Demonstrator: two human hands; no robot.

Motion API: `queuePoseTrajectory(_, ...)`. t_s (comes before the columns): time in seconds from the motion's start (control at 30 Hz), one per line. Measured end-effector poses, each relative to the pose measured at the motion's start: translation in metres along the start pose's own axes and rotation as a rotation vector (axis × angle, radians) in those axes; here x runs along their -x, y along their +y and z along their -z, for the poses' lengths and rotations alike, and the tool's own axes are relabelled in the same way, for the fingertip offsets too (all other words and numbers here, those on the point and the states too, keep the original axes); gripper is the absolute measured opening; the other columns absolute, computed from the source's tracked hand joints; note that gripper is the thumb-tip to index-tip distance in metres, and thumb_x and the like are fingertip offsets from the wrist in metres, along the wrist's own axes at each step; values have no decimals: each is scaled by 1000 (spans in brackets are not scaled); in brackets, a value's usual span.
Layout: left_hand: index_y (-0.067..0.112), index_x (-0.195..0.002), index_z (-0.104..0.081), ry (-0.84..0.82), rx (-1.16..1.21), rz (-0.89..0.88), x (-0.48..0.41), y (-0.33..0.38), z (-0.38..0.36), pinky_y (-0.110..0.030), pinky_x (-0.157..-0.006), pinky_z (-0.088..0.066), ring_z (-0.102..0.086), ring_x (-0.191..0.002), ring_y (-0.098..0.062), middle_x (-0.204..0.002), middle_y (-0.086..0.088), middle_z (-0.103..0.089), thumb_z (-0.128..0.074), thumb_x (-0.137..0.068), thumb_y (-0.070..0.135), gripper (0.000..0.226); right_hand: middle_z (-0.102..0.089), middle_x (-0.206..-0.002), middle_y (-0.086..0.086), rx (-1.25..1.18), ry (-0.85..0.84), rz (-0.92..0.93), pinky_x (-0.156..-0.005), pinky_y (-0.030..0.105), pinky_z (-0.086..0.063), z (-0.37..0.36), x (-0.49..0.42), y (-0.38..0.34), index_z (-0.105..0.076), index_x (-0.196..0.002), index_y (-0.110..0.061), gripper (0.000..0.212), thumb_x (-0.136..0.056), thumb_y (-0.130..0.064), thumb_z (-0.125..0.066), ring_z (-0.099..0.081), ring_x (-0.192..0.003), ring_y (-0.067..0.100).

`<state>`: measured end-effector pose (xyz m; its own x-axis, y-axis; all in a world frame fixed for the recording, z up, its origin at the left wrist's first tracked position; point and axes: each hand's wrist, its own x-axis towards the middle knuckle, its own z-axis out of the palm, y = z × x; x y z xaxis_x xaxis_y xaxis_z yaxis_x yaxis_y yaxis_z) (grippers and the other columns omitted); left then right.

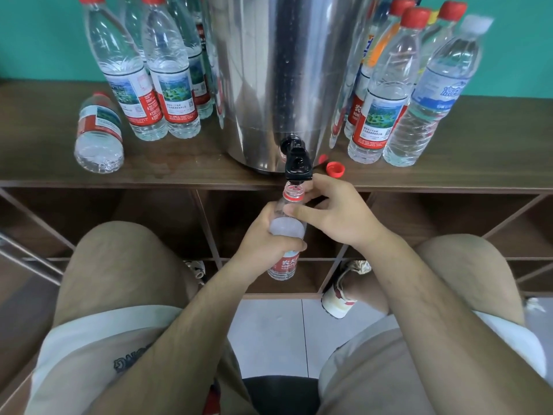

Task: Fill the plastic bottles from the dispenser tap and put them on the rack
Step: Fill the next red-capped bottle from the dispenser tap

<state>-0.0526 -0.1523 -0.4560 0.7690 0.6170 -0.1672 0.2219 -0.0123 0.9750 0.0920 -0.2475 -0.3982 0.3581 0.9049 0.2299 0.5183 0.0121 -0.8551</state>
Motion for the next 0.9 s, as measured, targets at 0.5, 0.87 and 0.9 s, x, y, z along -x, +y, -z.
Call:
queuePoseTrajectory(0.5,44,-127,-41,32,-149,62,-8,-8,-4,-16,-68,-46,-62,-98,-9,-112,20,-57,-92,-73,25,77,-78,-95,-7,21,-32,-51,-80,16,-54,6,-3,2,-77,-98,-16,22,-82,-26,-89,-72,-89,5)
queuePoseTrajectory(0.87,31,-139,-35,53,-109,46,0,2,-5,-39,-95,-57,-60,-117,-22,-130,2,-55,-91,-76,15,86,-78,-93,-10,21,-11,-58,-76,11,-50,8,-9,7,-77,-94,-18,22,-81,-30,-89,-71,-87,2)
queuePoseTrajectory(0.9,31,-141,-34,53,-110,41,1,4,-5,-43,-100,-56,-59,-120,-23,-133,1,-55,-91,-75,16,89,-78,-93,-10,23,-10,-57,-75,10,-50,8,-9,7,-76,-94,-19,21,-81,-30,-89,-71,-87,2)
